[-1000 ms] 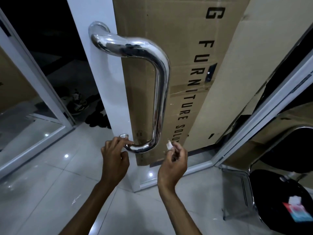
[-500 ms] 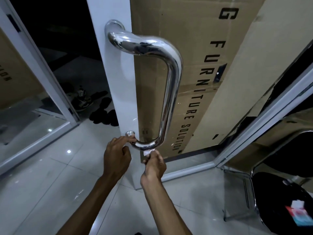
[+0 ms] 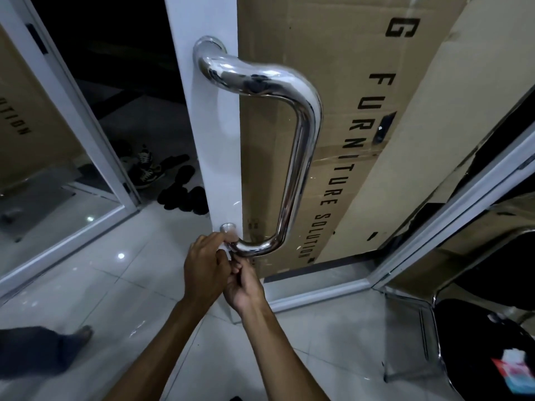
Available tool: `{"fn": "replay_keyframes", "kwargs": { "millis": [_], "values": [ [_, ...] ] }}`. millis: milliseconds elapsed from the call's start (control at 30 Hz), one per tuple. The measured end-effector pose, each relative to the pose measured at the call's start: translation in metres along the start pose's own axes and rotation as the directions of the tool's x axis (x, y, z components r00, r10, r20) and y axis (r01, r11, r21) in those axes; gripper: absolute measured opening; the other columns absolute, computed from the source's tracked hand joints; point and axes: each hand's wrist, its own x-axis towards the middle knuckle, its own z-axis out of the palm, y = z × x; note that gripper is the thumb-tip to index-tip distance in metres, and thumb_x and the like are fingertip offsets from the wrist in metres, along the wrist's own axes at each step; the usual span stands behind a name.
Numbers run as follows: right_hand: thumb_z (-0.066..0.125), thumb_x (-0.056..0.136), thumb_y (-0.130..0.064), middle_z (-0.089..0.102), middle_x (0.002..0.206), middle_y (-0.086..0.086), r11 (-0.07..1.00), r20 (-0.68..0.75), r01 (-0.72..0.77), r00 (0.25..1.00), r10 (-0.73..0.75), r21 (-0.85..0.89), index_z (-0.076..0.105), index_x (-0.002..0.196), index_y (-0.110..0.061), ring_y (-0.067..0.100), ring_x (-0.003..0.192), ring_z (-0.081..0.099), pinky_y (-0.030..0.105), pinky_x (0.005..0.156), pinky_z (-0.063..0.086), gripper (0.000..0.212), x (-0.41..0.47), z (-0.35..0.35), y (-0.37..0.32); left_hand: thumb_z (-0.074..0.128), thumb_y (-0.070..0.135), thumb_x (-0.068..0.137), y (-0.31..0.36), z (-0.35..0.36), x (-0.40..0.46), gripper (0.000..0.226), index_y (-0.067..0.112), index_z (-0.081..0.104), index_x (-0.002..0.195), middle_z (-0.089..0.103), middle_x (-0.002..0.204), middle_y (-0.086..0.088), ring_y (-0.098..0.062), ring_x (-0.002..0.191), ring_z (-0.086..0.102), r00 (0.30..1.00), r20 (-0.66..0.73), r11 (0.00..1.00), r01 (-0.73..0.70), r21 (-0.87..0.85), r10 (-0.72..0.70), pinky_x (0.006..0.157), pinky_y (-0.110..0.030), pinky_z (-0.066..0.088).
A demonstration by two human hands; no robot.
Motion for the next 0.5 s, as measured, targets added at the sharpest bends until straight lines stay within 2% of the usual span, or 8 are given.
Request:
{"fn": "replay_keyframes", "kwargs": {
  "millis": [67,200,300,400,500],
  "values": [
    [0.062,0.098,0.0,0.056,0.064,-0.002,1.0,0.022,-0.027,0.999,0.027,0.002,0.073,0.089,-0.009,0.004,0.048,0.048,0.012,0.048,0.047,0.017,0.0,0.001,-0.002,0.042,0.002,0.074,0.0,0.001,0.0,0.052,0.02,0.076,0.108,0.077,0.11,0.005,-0.024,0.092,0.065,1.0,0.003,1.0,0.01,-0.007,-0.01,0.083,-0.044,0.056],
    [0.061,0.098,0.004,0.071,0.083,0.012,0.997,0.064,-0.027,0.998,0.022,0.071,0.072,0.104,0.002,0.012,0.064,0.07,0.021,0.067,0.06,0.013,-0.01,-0.011,-0.007,0.047,0.002,0.077,-0.004,0.002,0.002,0.046,0.021,0.075,0.107,0.077,0.109,0.004,-0.024,0.089,0.063,1.0,0.005,1.0,-0.016,0.015,0.016,0.082,-0.043,0.055],
    [0.066,0.094,0.002,0.069,0.086,0.015,0.995,0.069,-0.016,0.998,0.009,0.101,0.069,0.102,0.002,0.018,0.068,0.071,0.026,0.066,0.064,0.009,-0.021,-0.027,-0.016,0.043,-0.003,0.073,-0.004,0.002,0.001,0.052,0.022,0.073,0.107,0.076,0.113,0.006,-0.023,0.089,0.062,0.999,-0.005,0.998,-0.047,0.037,0.048,0.08,-0.041,0.053],
    [0.071,0.086,0.001,0.067,0.091,0.017,0.995,0.059,0.006,0.998,-0.012,0.099,0.069,0.104,0.003,0.02,0.075,0.069,0.029,0.069,0.064,0.018,-0.029,-0.036,-0.025,0.042,-0.004,0.073,-0.005,0.004,0.0,0.052,0.021,0.072,0.106,0.075,0.115,0.006,-0.024,0.089,0.062,0.998,-0.012,0.998,-0.063,0.031,0.064,0.079,-0.041,0.053],
    [0.071,0.087,0.001,0.068,0.093,0.019,0.996,0.039,0.026,0.999,-0.03,0.088,0.068,0.103,0.004,0.022,0.076,0.071,0.03,0.071,0.065,0.016,-0.031,-0.036,-0.027,0.042,-0.002,0.077,-0.008,0.007,-0.001,0.048,0.019,0.071,0.109,0.075,0.116,0.004,-0.026,0.09,0.061,0.997,0.001,0.997,-0.071,0.042,0.071,0.079,-0.044,0.053]
  ]
}}
